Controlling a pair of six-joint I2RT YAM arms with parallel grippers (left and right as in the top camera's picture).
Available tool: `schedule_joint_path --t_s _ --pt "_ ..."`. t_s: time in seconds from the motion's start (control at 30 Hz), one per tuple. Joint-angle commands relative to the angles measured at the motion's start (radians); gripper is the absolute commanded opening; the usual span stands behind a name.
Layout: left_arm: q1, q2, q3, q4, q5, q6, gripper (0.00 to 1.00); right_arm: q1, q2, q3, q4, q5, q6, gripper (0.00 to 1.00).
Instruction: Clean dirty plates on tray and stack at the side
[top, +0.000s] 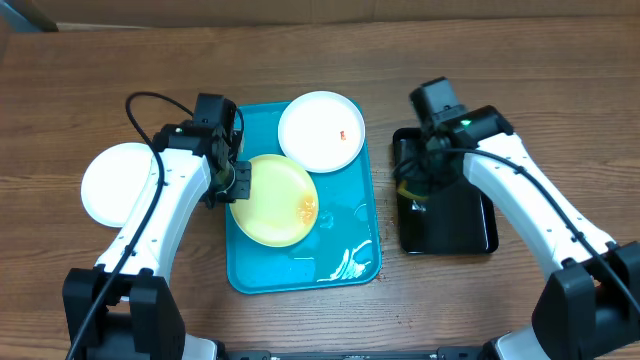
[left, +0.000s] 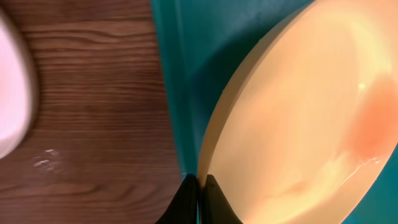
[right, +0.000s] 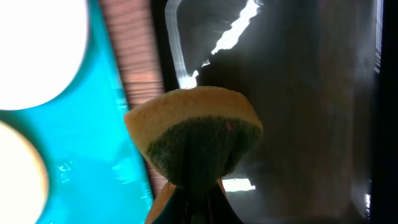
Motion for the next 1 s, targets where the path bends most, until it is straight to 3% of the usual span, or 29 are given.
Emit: schedule_joint_path --t_s 0.0,0.37,0.57,0.83,0.97 --pt "-0.057 0.006 0.055 -0.035 -0.152 -0.027 0.04 -0.046 0.045 -0.074 0.032 -0.013 0.004 0.04" --pt "-0.402 0.006 0.078 -0.189 -0.74 -0.275 0.04 -0.063 0.109 -0.199 0.148 -0.013 0.013 0.04" --pt "-0.518 0.006 0.112 -0.277 -0.912 -0.357 0.04 -0.063 0.109 -0.232 0.193 -0.013 0.013 0.05" --pt "-0.634 0.006 0.175 -0.324 -1.08 -0.356 0.04 -0.063 0.109 -0.293 0.253 -0.013 0.035 0.07" --pt "-0.685 0.006 0.208 -0.353 -1.096 -0.347 0.04 -0.063 0.109 -0.303 0.258 -0.013 0.036 0.07"
